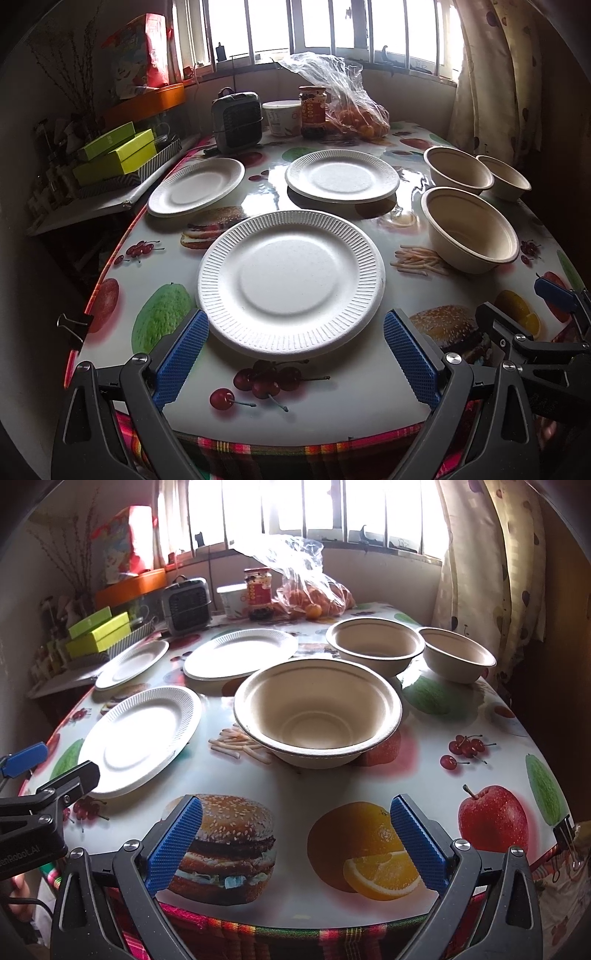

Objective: Organize plates and bowls

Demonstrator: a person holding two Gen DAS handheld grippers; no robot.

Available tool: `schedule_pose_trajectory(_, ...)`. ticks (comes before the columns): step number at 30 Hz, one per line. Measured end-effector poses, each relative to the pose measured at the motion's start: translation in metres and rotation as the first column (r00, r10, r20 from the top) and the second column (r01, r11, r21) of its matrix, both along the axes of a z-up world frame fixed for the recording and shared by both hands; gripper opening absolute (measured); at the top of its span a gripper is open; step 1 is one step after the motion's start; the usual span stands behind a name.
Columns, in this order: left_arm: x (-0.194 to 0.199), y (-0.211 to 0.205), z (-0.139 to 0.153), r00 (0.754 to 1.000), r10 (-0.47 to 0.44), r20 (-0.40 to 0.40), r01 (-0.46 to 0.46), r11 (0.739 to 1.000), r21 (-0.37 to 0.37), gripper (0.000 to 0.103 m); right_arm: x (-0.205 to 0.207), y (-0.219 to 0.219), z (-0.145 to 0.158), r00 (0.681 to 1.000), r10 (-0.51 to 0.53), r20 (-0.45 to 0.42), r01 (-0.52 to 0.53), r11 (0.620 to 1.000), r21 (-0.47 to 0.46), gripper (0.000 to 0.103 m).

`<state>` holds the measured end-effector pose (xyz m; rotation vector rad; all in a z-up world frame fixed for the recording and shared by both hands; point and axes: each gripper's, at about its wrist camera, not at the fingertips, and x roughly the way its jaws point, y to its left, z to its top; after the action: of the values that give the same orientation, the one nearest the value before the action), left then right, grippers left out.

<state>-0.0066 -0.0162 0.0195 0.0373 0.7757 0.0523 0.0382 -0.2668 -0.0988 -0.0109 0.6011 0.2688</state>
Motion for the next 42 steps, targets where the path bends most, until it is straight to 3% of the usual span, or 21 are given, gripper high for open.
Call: schedule_pose_trajectory(42,0.0015,0.0077,-0.0041,1.0,0.024,-0.002,-0.024,1.0,-0.008,0.096,0.0036,0.0001,-0.003,1.0,-0.01,-0.019,0.01,1.0,0.008,0.103)
